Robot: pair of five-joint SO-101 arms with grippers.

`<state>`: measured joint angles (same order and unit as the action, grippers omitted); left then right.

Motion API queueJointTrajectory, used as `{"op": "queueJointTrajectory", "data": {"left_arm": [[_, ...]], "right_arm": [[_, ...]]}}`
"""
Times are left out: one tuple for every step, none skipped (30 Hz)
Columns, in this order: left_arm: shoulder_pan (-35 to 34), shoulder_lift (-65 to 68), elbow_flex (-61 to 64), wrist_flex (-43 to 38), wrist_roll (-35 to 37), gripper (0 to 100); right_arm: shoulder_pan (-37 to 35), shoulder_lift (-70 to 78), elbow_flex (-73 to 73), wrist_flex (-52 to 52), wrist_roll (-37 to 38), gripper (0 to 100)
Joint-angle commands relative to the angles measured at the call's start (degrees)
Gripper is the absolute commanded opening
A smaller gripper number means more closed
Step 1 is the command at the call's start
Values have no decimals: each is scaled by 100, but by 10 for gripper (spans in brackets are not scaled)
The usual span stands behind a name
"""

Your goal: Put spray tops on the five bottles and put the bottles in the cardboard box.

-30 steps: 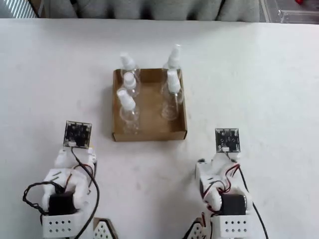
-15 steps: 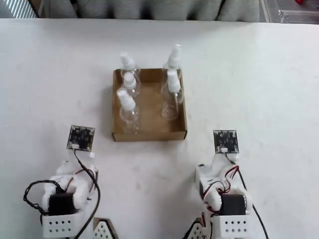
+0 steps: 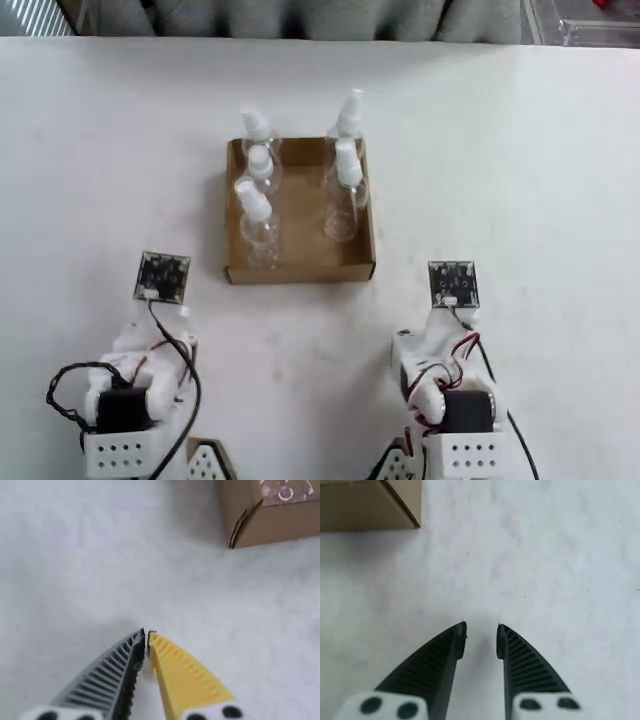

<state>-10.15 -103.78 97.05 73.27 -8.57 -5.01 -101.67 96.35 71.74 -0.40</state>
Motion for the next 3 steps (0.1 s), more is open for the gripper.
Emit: {"op": "queueJointTrajectory", "data": {"left_arm": [[-31,-66,-9,53,-18,23],[-31,-66,-9,53,-18,23],[-31,-66,-9,53,-18,23]], "right_arm": [[-31,-66,53,40,-26,67],[-31,-66,53,40,-26,67],[-31,-66,53,40,-26,67]]}}
